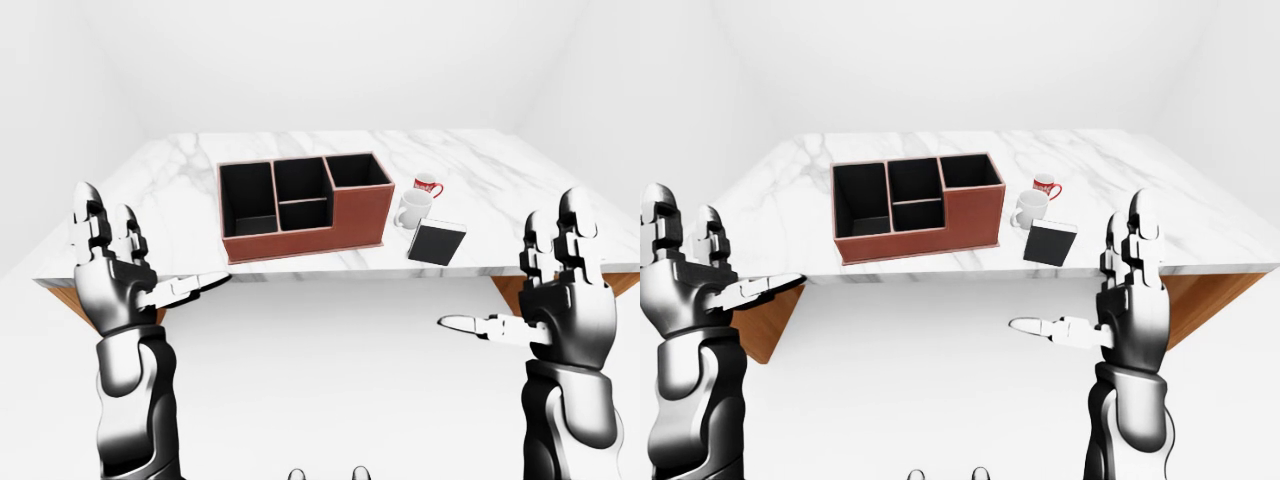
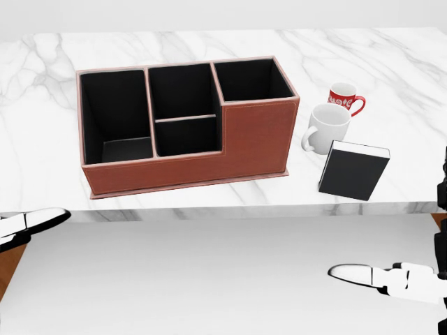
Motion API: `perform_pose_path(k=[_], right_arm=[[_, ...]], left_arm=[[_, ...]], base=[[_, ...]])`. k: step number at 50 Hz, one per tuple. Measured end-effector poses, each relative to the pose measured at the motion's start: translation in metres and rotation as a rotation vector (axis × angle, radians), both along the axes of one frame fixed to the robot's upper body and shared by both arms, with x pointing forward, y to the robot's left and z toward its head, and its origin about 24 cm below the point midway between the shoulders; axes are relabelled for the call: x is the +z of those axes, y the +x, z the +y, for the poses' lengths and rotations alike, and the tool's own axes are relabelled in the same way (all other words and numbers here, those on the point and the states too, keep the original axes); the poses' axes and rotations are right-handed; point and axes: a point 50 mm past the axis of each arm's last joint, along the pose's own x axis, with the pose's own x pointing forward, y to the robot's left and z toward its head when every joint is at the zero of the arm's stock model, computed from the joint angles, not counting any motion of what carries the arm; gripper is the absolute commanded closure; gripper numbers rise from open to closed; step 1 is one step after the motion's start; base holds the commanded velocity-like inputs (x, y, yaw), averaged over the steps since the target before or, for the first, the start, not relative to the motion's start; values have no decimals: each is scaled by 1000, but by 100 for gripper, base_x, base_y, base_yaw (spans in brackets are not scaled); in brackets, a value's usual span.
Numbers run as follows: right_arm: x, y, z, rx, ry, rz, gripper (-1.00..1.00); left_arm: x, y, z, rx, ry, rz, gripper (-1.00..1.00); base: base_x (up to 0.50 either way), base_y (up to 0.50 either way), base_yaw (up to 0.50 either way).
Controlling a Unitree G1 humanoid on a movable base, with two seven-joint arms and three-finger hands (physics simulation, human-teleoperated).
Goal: Pick up the book and place it in the right compartment of the caddy.
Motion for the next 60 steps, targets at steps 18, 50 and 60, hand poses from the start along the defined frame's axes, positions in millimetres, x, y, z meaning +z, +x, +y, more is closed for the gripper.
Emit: perform_pose_path(k=[18,50,60], right_arm=[[-2,-1,0,1,-3,10,-100],[-3,-1,0,7,-9,19,-100],[-8,0,0,11,-2,40,-100]], left_arm=[[1,-1,2,12,-5,-4,-100],[2,-2,3,20,-4,-7,-100],[1,-1,3,21,-5,-5,-100]], base=[[0,0,0],[19,0,0],[23,0,0]])
